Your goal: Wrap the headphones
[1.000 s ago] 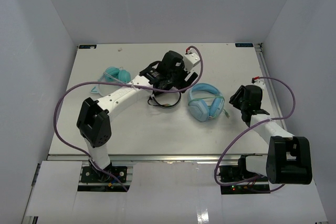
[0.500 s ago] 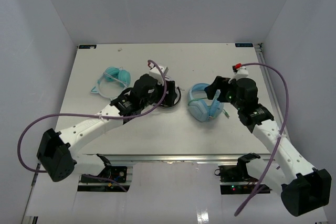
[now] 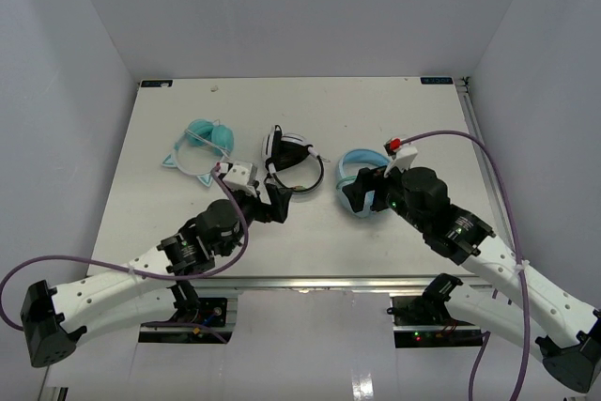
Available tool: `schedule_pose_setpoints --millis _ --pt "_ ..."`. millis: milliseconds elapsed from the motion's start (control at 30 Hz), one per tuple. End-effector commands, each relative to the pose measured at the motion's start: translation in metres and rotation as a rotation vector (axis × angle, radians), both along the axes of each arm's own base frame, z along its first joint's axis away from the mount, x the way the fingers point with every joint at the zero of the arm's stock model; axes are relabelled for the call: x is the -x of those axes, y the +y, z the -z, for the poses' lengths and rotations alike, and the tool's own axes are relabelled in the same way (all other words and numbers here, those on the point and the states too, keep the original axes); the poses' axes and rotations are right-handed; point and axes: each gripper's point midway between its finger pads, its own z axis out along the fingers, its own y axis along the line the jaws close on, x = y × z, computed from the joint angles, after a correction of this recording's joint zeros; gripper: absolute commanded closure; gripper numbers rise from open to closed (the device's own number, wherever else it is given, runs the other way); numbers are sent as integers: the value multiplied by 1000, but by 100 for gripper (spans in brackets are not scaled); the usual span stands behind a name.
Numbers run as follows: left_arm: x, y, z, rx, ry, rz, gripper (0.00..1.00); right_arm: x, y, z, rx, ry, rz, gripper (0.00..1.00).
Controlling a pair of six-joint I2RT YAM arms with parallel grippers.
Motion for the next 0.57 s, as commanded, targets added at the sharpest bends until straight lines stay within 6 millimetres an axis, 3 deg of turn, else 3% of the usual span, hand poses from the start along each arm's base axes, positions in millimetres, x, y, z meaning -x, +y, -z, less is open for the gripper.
schedule_pose_setpoints --millis 0,267,533 --pt "5 2 -15 47 -116 41 2 -5 -4 -5 -21 -96 14 10" --pt "-8 -13 4 -72 -56 29 2 5 -13 -7 -70 -149 9 10" --pt "-7 -9 1 -53 -84 27 2 7 -12 -7 -77 -152 -2 10"
